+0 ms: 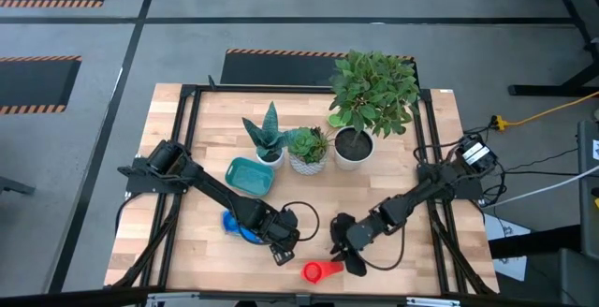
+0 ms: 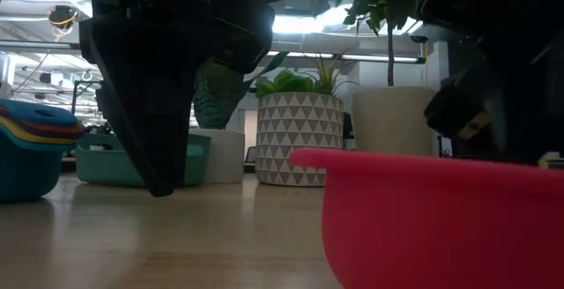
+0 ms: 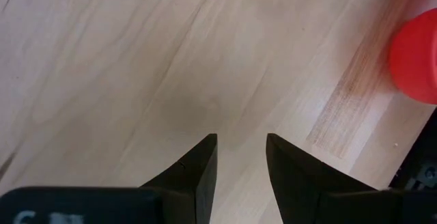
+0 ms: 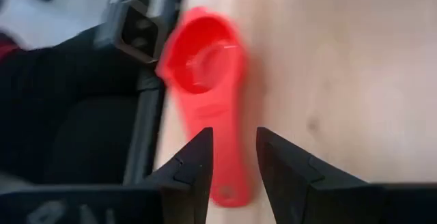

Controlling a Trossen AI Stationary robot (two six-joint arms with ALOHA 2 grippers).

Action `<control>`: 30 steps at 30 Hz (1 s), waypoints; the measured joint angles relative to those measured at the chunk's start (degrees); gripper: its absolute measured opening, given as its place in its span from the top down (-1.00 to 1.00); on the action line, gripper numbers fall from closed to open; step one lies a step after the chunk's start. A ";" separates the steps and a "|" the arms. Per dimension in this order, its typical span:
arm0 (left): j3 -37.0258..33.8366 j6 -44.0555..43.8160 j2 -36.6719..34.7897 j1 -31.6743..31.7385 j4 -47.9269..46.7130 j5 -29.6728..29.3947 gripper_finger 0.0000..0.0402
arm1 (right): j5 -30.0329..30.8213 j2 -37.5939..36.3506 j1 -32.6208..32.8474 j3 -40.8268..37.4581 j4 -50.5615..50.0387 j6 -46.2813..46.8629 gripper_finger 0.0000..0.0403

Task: Nest measuring cups in basket
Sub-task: Stack the red measuring cup into the blue measuring cup

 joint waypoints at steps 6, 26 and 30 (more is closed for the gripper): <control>0.01 0.00 0.00 0.00 0.00 0.00 0.41 | -7.66 -0.04 1.66 0.00 4.20 -0.46 0.42; 0.01 -0.07 0.00 -0.02 0.02 0.13 0.41 | -9.58 7.02 5.77 0.04 13.91 -0.50 0.42; 0.01 -0.04 0.00 -0.02 0.05 0.17 0.41 | -9.77 9.24 4.70 0.04 17.26 -0.55 0.42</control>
